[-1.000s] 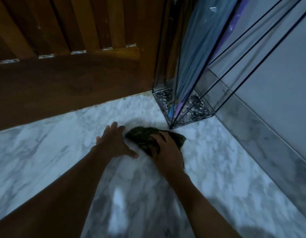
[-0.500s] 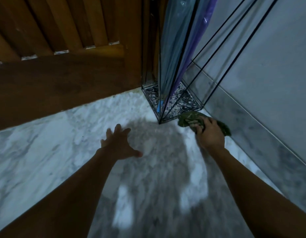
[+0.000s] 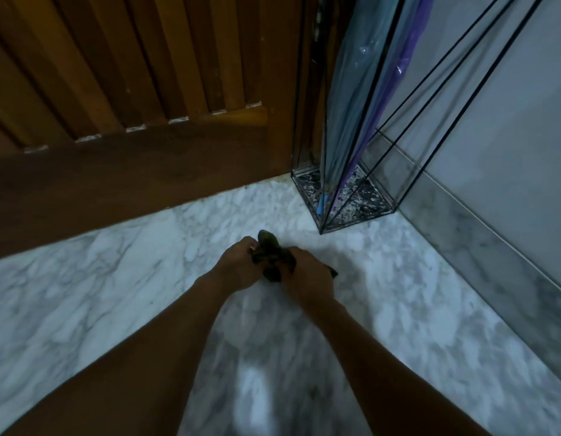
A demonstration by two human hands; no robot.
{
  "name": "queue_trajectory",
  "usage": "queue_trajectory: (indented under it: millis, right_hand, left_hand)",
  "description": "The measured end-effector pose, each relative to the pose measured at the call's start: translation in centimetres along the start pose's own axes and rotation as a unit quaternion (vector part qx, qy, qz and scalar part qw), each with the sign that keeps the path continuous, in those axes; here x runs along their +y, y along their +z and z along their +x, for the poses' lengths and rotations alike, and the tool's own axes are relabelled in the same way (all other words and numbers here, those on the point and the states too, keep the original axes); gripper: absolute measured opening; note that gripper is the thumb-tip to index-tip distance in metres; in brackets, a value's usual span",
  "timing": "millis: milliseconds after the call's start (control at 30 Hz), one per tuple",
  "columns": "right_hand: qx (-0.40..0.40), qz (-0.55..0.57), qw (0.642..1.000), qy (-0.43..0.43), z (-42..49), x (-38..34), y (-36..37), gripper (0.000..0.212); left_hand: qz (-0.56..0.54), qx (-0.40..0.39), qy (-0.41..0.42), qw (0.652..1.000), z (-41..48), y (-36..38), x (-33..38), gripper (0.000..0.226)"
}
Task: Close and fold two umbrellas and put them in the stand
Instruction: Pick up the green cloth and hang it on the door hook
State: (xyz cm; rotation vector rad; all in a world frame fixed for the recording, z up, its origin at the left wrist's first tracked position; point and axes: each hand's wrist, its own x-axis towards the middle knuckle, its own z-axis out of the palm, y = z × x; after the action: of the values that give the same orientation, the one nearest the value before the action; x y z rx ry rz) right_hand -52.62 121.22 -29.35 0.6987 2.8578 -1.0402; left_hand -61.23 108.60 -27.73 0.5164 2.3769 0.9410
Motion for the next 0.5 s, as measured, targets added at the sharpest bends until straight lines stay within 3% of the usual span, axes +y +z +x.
queue_trajectory:
  millis: [100,200,400,500]
  right_hand:
    - [-0.027,0.113,0.993,-0.020,1.1,-2.8,-3.0,0.021]
    - [-0.053,0.242,0.968,-0.037,0.9,-7.3,-7.8,0.010]
    - [-0.144,0.370,0.917,-0.035,-3.5,-20.3,-20.9,0.020]
    - [-0.147,0.333,0.928,-0.078,-6.3,-29.2,-29.8,0.023]
  left_hand:
    - [-0.197,0.055,-0.035,0.978,-2.0,-3.0,2.5,0.019]
    - [-0.315,0.074,-0.064,0.944,-4.2,-7.6,6.0,0.022]
    - [-0.363,0.054,-0.059,0.928,-12.8,-20.2,17.2,0.019]
    - [-0.367,0.086,-0.057,0.925,-18.7,-28.3,24.5,0.020]
